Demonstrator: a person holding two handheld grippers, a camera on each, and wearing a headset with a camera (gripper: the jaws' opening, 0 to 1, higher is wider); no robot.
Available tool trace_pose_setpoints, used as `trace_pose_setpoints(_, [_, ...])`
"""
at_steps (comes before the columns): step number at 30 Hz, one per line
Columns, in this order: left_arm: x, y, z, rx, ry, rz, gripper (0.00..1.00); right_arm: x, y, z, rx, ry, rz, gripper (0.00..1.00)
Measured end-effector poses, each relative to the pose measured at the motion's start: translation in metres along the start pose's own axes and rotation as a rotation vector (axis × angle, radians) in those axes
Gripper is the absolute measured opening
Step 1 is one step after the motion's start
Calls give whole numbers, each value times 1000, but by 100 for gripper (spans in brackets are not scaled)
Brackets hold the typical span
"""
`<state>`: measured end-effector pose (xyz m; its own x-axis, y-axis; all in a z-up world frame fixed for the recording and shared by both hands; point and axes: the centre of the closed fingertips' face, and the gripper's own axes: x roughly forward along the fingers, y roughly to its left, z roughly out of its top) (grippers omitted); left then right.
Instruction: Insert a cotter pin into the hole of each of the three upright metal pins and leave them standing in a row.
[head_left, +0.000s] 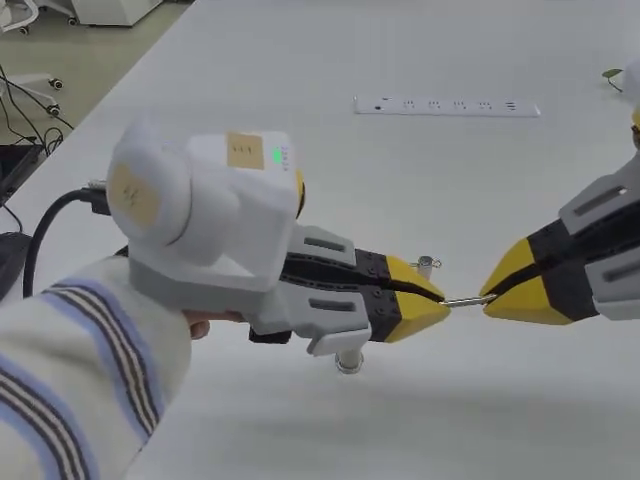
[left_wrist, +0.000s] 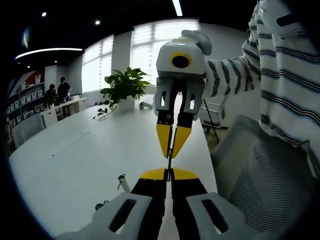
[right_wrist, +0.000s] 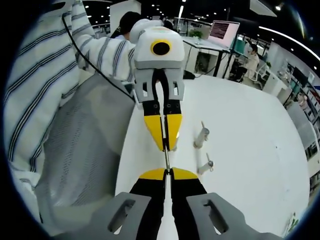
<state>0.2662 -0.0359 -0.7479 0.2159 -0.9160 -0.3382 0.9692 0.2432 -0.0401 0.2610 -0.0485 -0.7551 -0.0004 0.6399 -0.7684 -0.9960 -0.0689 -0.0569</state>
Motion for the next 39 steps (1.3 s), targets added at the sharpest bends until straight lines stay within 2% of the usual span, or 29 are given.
trace_pose_setpoints(5, [0, 1, -1, -25, 1, 2, 2, 0, 3, 1, 51, -26, -3, 4])
trace_pose_setpoints(12, [1, 1, -4, -40, 11, 3, 5, 1, 4, 0, 82, -40, -15, 3])
trace_pose_setpoints(16, [2, 0, -12, -29, 47, 3, 12, 3, 3, 1, 99, -53, -33, 3])
trace_pose_setpoints(21, [0, 2, -18, -24, 68, 21, 19, 6, 3, 3, 119, -67, -50, 3])
trace_pose_setpoints(26, [-7, 11, -27, -24, 106, 60, 23, 11, 2, 1, 149, -66, -72, 3])
trace_pose_setpoints(29, [-12, 17, -31, -23, 112, 90, 28, 15, 1, -2, 175, -62, -92, 3])
trace_pose_setpoints(32, [-17, 21, -37, -25, 129, 107, 30, 19, 1, -6, 190, -51, -105, 3])
trace_pose_setpoints(39, [-24, 21, -56, -40, 183, 100, 32, 28, 2, -5, 243, -68, -140, 3])
